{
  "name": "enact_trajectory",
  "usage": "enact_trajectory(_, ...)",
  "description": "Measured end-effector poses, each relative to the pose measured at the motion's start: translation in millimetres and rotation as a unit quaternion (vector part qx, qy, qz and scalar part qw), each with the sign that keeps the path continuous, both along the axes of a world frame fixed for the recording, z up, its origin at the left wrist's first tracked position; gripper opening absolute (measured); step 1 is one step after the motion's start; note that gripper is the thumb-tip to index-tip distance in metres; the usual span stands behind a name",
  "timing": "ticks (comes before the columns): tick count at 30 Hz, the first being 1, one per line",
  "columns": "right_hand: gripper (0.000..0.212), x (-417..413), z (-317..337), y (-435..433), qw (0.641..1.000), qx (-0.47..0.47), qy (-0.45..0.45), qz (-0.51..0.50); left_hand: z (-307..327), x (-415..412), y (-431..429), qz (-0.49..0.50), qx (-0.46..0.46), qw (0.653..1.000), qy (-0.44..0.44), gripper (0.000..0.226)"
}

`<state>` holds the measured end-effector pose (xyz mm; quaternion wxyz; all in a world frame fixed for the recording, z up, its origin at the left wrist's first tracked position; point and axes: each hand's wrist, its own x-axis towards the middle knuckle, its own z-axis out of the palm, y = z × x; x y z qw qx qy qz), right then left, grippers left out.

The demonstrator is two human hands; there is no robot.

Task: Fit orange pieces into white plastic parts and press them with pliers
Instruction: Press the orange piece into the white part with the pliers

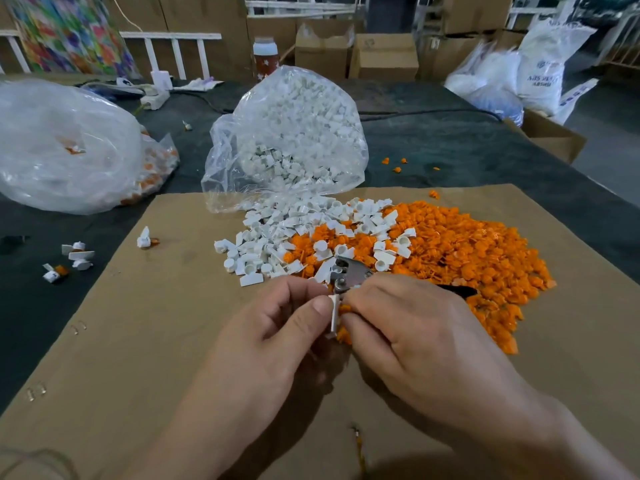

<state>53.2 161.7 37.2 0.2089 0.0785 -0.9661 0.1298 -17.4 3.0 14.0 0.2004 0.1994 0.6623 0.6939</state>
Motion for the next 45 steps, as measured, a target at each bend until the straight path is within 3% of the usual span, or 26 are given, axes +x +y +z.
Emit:
enact_trajectory(4, 0.028, 2, 2, -4, 0.996, -0.077, -0.004, 0.036, 5, 0, -3, -0.054, 0.041, 0.996, -0.052, 0.016)
enact_trajectory(6, 0.029, 3, 0, -6, 0.992, -0.114, -0.022, 0.044, 6, -1, -5, -0.058, 0.037, 0.997, -0.034, 0.015)
enact_trajectory(8, 0.029, 5, -1, -9, 0.971, -0.224, -0.072, 0.035, 4, -2, -8, -0.064, 0.030, 0.997, 0.009, 0.018)
enact_trajectory(9, 0.029, 5, 1, -12, 0.935, -0.334, -0.115, 0.021, 4, -2, -9, -0.068, 0.033, 0.996, 0.038, 0.022)
enact_trajectory(12, 0.024, 2, 2, -17, 0.738, -0.621, -0.265, 0.000, 2, 1, -10, -0.070, 0.037, 0.986, 0.147, 0.030)
enact_trajectory(14, 0.021, 0, 2, -16, 0.690, -0.661, -0.295, 0.002, 1, 2, -8, -0.058, 0.035, 0.984, 0.167, 0.025)
enact_trajectory(15, 0.022, 0, 2, -15, 0.706, -0.647, -0.288, -0.002, 1, 2, -7, -0.054, 0.040, 0.987, 0.149, 0.020)
enact_trajectory(18, 0.025, 2, 4, -14, 0.799, -0.565, -0.207, 0.004, 2, 2, -5, -0.070, 0.070, 0.994, 0.053, 0.018)
enact_trajectory(21, 0.029, 4, 2, -14, 0.939, -0.336, -0.076, 0.023, 2, 0, -6, -0.073, 0.082, 0.994, -0.028, 0.014)
enact_trajectory(22, 0.029, 5, 2, -14, 0.962, -0.268, -0.048, 0.013, 2, -1, -6, -0.075, 0.081, 0.993, -0.032, 0.013)
enact_trajectory(23, 0.030, 5, 1, -14, 0.965, -0.261, -0.039, 0.010, 2, -2, -7, -0.077, 0.079, 0.994, -0.021, 0.013)
enact_trajectory(24, 0.032, 5, 2, -14, 0.944, -0.323, -0.059, 0.023, 1, -2, -7, -0.076, 0.078, 0.994, 0.002, 0.015)
enact_trajectory(25, 0.034, 4, 4, -16, 0.893, -0.438, -0.096, 0.035, 1, -1, -7, -0.073, 0.079, 0.994, 0.028, 0.016)
enact_trajectory(27, 0.028, 2, 8, -17, 0.755, -0.618, -0.217, 0.030, 1, 0, -7, -0.065, 0.078, 0.992, 0.078, 0.015)
enact_trajectory(28, 0.024, 2, 8, -16, 0.728, -0.637, -0.252, 0.023, 1, 1, -7, -0.063, 0.073, 0.991, 0.097, 0.014)
enact_trajectory(29, 0.023, 3, 7, -15, 0.746, -0.615, -0.255, 0.013, 1, 1, -7, -0.063, 0.069, 0.990, 0.103, 0.015)
enact_trajectory(30, 0.023, 4, 5, -14, 0.799, -0.559, -0.223, 0.011, 1, 1, -6, -0.062, 0.068, 0.992, 0.088, 0.017)
enact_trajectory(32, 0.026, 4, 6, -11, 0.935, -0.344, -0.089, 0.014, 2, 1, -5, -0.063, 0.082, 0.995, 0.016, 0.023)
enact_trajectory(33, 0.028, 4, 4, -9, 0.968, -0.248, -0.034, 0.012, 3, 1, -4, -0.065, 0.091, 0.994, -0.010, 0.024)
enact_trajectory(35, 0.028, 5, 5, -10, 0.975, -0.222, -0.001, 0.013, 2, 2, -4, -0.069, 0.100, 0.993, -0.006, 0.022)
enact_trajectory(39, 0.033, 6, 4, -12, 0.923, -0.379, -0.040, 0.051, 0, 3, -6, -0.062, 0.082, 0.990, 0.092, 0.019)
enact_trajectory(45, 0.029, 5, 3, -13, 0.961, -0.277, -0.001, 0.012, 2, 2, -11, -0.078, 0.045, 0.991, 0.099, 0.050)
